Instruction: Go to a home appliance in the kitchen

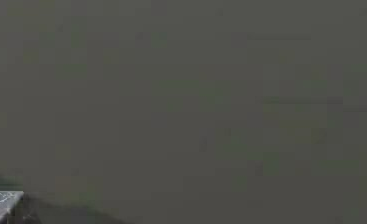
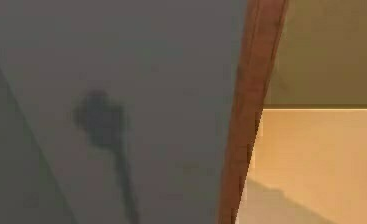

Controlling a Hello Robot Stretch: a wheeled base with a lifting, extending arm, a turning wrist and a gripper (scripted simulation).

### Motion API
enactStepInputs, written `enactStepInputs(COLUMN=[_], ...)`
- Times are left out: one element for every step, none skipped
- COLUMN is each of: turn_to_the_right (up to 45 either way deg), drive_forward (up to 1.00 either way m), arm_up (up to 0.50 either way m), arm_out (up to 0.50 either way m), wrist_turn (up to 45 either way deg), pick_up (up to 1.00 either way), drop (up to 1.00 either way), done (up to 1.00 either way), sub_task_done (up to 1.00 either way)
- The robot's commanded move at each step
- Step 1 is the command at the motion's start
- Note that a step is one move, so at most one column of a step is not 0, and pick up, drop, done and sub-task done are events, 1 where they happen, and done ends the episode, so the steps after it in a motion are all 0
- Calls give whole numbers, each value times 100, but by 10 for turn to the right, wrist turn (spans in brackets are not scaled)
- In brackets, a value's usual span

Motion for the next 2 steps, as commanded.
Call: enactStepInputs(turn_to_the_right=[-450,-450], drive_forward=[0,0], arm_up=[0,0], arm_out=[0,0], wrist_turn=[0,0], pick_up=[0,0], drop=[0,0], done=[0,0], sub_task_done=[0,0])
